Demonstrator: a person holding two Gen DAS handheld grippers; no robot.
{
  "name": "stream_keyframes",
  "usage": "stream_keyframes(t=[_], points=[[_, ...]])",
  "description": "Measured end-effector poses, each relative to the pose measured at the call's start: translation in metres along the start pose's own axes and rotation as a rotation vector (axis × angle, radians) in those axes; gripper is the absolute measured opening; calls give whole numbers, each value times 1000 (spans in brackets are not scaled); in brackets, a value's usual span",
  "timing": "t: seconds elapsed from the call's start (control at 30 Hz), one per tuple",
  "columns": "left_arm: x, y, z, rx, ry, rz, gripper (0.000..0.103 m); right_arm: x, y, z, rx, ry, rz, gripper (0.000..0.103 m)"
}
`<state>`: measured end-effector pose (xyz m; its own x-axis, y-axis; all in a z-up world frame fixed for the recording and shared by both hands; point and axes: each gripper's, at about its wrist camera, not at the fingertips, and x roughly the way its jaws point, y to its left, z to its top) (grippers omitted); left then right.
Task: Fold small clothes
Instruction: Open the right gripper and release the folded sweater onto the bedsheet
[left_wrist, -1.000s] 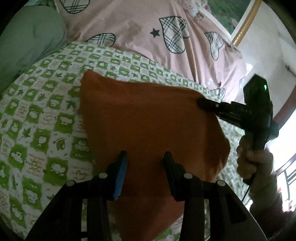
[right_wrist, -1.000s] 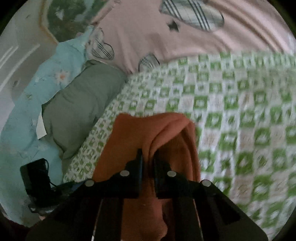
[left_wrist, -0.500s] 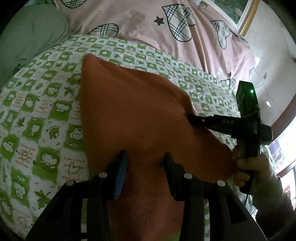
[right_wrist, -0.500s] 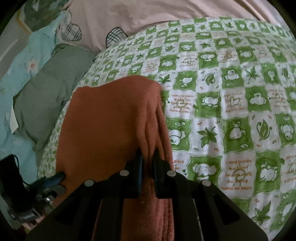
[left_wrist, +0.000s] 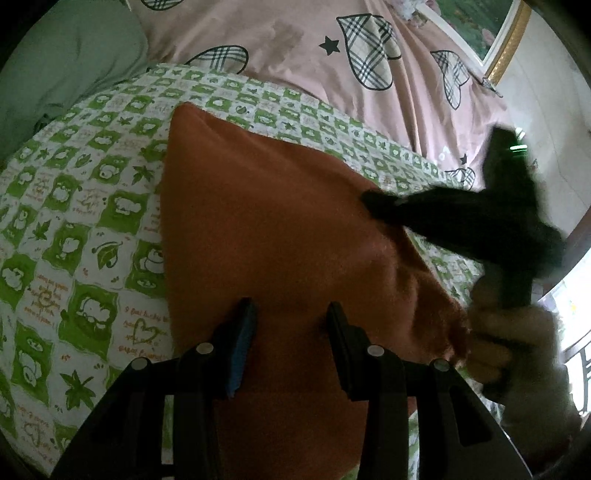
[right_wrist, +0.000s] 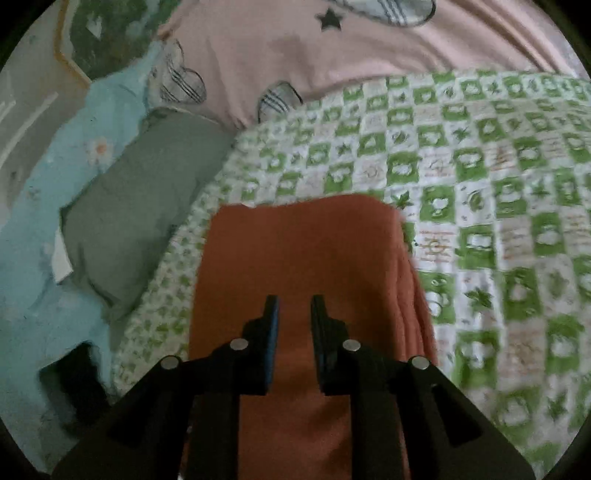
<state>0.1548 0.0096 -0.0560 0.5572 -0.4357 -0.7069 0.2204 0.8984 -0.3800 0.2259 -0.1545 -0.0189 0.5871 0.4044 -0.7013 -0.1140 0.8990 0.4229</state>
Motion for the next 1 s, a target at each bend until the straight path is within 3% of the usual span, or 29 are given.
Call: stream_keyframes(t=[0.03, 0.07, 0.1, 0.2, 0.37, 0.57, 0.63, 0.67, 0.7, 0.8, 1.0], points=[[0, 0, 1, -1, 2, -7, 40, 12, -12, 2, 21, 8, -51, 17], [1, 0, 1, -2, 4, -15, 40, 23, -26, 3, 45, 11, -73, 5], [1, -1, 2, 0, 5, -12, 40, 28, -39, 2, 76, -4, -49, 0], [0, -3, 3, -2, 10, -5, 41, 20, -42, 1, 92, -24, -28, 0], [-28, 2, -1, -41, 1, -86, 40, -22, -23, -14, 46, -58, -44, 4], [-56, -10, -28, 36, 7, -110, 40, -62, -1, -67, -19, -50, 18, 4], [-50, -11, -39, 54, 30, -80, 40, -58, -2, -80, -29, -35, -14, 4], [-42, -11, -45, 53, 57, -55, 40, -49, -8, -89, -34, -9, -103, 4], [-39, -10, -49, 52, 66, -47, 39, -45, -14, -95, -25, 2, -137, 3], [-36, -14, -56, 56, 53, -16, 40, -42, -40, -102, 72, -33, -77, 0], [-41, -17, -62, 43, 25, 16, 41, -51, -27, -106, 46, -54, -109, 3]])
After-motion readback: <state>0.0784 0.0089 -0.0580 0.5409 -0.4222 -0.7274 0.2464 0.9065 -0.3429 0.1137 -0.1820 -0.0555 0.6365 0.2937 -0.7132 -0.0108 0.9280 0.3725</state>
